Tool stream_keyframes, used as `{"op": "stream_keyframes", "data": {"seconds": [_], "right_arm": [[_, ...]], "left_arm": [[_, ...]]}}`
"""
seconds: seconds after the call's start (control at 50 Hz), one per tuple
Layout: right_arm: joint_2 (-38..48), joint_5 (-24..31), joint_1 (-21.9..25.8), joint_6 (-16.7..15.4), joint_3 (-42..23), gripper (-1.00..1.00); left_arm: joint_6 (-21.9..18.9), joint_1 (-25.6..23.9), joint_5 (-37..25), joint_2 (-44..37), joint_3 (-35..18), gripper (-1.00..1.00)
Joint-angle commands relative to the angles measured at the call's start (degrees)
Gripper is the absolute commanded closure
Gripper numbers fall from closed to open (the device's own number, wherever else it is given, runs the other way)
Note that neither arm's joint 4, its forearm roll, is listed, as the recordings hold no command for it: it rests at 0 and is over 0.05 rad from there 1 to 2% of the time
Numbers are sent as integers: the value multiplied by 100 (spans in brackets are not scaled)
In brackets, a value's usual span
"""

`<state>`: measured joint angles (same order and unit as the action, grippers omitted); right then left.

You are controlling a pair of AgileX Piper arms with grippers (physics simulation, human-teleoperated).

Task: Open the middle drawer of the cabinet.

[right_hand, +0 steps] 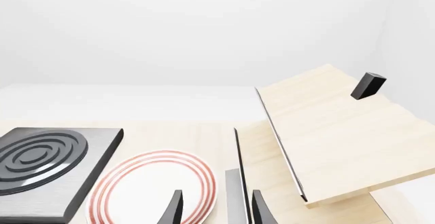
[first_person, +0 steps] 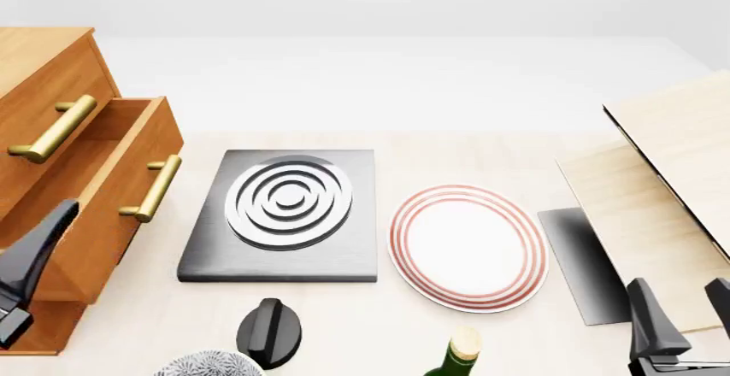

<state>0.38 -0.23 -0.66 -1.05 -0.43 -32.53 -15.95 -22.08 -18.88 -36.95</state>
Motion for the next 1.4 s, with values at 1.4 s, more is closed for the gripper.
{"op": "stream_keyframes", "data": {"seconds": [1.4], "right_arm": [[-2, 2, 7, 8, 3, -100]], "left_arm": [[2489, -279, -1335, -1104, -1196, -100]]}}
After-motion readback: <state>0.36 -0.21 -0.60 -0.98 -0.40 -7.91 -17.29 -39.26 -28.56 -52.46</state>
